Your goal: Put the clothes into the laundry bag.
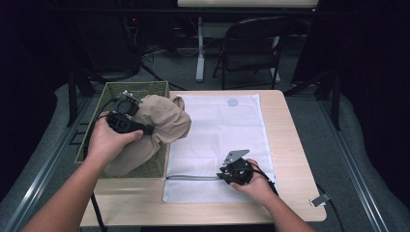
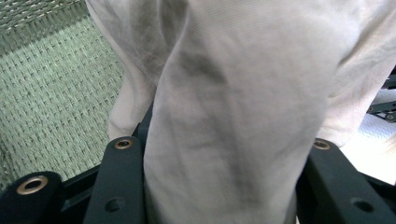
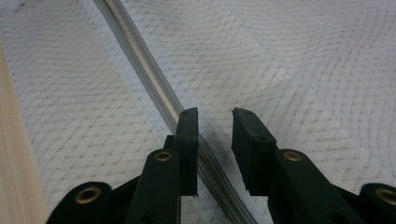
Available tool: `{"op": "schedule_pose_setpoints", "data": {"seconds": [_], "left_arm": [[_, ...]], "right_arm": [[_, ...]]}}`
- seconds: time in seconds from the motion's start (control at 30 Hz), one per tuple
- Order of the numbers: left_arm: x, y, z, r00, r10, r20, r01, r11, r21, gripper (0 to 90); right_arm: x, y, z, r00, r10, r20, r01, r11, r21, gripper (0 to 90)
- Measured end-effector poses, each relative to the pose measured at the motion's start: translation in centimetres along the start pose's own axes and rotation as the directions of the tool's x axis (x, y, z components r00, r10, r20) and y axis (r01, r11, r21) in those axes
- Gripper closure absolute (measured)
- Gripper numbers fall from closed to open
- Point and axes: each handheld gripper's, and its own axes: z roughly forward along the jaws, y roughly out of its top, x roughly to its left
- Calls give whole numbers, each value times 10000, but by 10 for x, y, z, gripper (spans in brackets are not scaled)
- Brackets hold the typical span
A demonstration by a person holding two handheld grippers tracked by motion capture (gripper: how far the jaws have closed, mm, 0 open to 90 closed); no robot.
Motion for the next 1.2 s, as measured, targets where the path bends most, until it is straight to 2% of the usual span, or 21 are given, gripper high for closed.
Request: {"op": "schedule_pose_setpoints", "data": {"seconds": [0.03,0.07,0.13,0.3,0.33,0.4,0.6,0.77,0.87,0.9,0.93,0.97,1.1,1.13,1.17,1.2], "left_arm": [[0,0,0,10000,39,7,-39,10000,10,533],[-1,0,0,10000,43,12,-43,10000,18,533],[-1,1,0,10000,47,6,-47,10000,20,533],[-1,1,0,10000,44,-1,-44,10000,14,533],[-1,1,0,10000,44,11,-44,10000,37,533],[-1,1,0,10000,42,13,-42,10000,25,533],[0,0,1,10000,20,-21,-20,10000,37,533],[1,-1,2,10000,9,-5,-9,9999,103,534],[2,-1,3,10000,-2,14,2,9999,114,534],[2,-1,3,10000,-2,14,2,9999,114,533],[2,-1,3,10000,-11,19,11,9999,119,533],[2,-1,3,10000,-8,17,8,9999,132,533],[2,-1,3,10000,-1,17,1,9999,145,534],[2,-1,4,10000,4,19,-4,9999,147,534],[2,-1,4,10000,3,22,-3,9999,155,534],[2,-1,4,10000,5,24,-5,9999,148,534]], "right_arm": [[1,-2,2,9999,138,20,-138,9998,-120,711],[0,-1,1,10000,-21,-1,21,9999,99,710],[0,-2,2,10000,71,22,-72,10000,9,711],[0,-3,4,9999,-77,83,76,9999,150,708],[1,-4,6,9999,97,80,-97,9999,-85,708],[0,-4,6,9999,-66,83,65,9999,154,712],[0,-5,6,9999,-39,99,38,9999,93,727],[-1,-4,7,10000,-63,-61,64,10000,71,789],[-2,-4,7,10000,0,51,-1,10000,92,821],[-1,-5,9,9997,232,26,-232,9995,-199,827],[-1,-5,9,9997,232,26,-232,9995,-199,827],[-3,-4,8,9999,126,11,-126,9999,28,831],[-4,-4,8,9997,209,-114,-208,9998,68,857],[-4,-3,8,9998,196,-19,-195,9998,68,865],[-3,-4,9,9992,389,-22,-389,9992,-130,867],[-4,-3,8,9997,262,-6,-262,9996,54,871]]}}
